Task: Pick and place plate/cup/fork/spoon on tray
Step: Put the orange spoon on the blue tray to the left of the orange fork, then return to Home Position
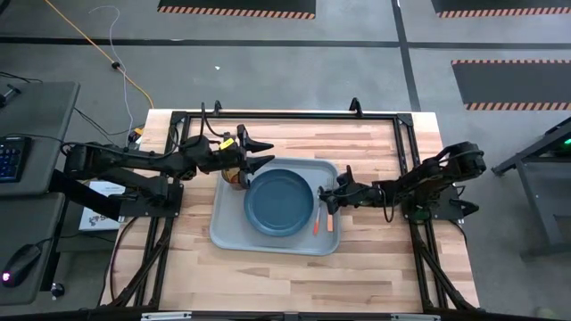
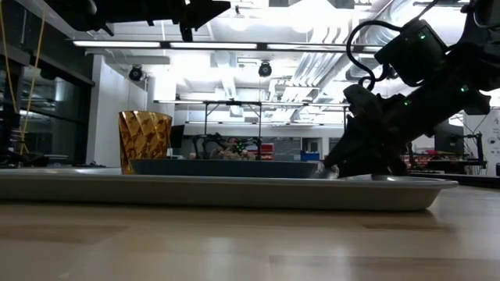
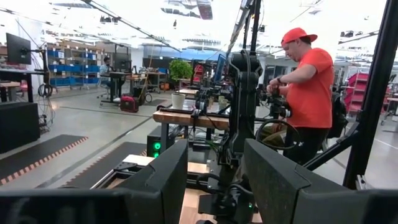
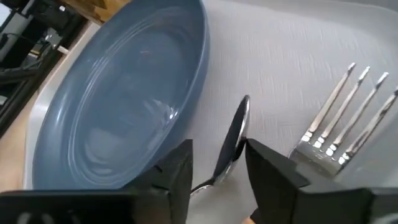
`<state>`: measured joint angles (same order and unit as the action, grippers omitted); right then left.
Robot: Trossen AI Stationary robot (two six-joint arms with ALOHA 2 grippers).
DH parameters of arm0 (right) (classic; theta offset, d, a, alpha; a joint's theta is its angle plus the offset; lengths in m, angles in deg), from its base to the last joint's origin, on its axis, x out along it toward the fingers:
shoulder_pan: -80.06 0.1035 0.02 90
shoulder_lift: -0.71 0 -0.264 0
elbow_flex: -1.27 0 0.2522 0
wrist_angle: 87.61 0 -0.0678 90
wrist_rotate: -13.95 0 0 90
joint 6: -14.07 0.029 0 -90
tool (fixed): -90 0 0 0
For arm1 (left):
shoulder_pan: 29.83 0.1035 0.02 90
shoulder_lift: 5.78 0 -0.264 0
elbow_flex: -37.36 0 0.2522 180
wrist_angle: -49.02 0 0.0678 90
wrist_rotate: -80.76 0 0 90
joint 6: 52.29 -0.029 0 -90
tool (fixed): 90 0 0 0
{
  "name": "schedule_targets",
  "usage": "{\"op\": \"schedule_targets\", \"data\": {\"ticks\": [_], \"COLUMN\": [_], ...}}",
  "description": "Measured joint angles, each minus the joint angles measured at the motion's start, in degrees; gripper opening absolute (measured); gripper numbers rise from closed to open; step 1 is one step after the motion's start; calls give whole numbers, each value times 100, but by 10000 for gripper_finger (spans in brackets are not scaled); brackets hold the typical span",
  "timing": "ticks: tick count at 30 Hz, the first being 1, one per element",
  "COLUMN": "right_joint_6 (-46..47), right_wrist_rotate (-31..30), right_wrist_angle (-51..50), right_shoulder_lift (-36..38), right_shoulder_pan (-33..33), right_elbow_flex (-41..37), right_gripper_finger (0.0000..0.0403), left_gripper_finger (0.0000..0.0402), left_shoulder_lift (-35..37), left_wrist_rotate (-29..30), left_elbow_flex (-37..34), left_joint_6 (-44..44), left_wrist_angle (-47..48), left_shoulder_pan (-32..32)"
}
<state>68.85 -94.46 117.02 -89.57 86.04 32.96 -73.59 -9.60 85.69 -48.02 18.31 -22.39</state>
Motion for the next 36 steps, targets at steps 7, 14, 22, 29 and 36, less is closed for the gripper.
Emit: {"op": "schedule_targets", "data": {"ticks": [7, 14, 22, 29, 36], "right_joint_6": [-155, -381, -1237, -2814, -4376], "right_wrist_rotate": [107, 255, 389, 378, 389], "right_wrist_angle": [0, -12, -762, -1713, -1496], "right_shoulder_lift": [4, 9, 1067, 3174, 4863], "right_shoulder_pan": [-103, -300, -528, -706, -726], "right_elbow_flex": [1, 4, -9, -9, -9], "right_gripper_finger": [153, 154, 154, 154, 106], "left_gripper_finger": [148, 148, 148, 148, 148], "left_shoulder_lift": [0, 0, 169, 1339, 2167], "left_wrist_rotate": [0, 0, -90, -39, -12], "left_elbow_flex": [0, 0, -4, 2, 7], "left_joint_6": [4, 4, 4, -243, -788], "left_wrist_angle": [0, 5, 659, 2092, 2868], "left_shoulder_pan": [0, 0, 2, 0, 0]}}
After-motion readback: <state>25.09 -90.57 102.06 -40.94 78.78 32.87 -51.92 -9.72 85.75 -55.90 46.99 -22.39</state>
